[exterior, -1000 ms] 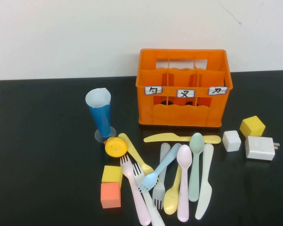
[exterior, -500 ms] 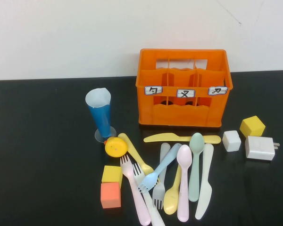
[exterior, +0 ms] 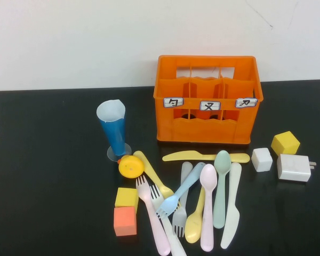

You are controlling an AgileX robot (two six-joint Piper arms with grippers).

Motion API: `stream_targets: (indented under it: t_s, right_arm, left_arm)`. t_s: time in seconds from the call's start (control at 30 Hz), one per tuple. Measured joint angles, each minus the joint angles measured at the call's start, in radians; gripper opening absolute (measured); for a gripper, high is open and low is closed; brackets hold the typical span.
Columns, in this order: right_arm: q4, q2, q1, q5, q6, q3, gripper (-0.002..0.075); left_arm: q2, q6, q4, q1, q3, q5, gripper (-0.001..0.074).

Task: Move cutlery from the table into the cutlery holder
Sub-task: Pick up the spoon

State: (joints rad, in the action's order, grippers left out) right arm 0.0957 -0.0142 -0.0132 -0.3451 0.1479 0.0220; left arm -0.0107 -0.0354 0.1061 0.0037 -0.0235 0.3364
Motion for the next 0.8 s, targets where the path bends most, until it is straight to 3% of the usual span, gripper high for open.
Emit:
stream_targets:
  t_s: [0.13, 0.3, 0.4, 0.8]
  right_arm:
    - [0.000, 0.000, 0.000, 0.000, 0.000, 0.000, -0.0003]
    - [0.000, 0.000, 0.000, 0.000, 0.000, 0.000, -0.0003]
    - [0.000, 0.000, 0.000, 0.000, 0.000, 0.000, -0.0003]
    - [0.000, 0.000, 0.000, 0.000, 0.000, 0.000, -0.0003]
  left_arm:
    - [0.000, -0.029, 0.063, 0.000, 0.000, -0.021, -0.0001]
    - [0.000, -0.239, 0.603, 0.000, -0.005, -0.112, -0.0001]
    - [0.000, -0.262, 0.798, 0.000, -0.005, -0.163, -0.0001]
    - [0.000, -0.177, 0.883, 0.000, -0.005, -0.191, -0.0001]
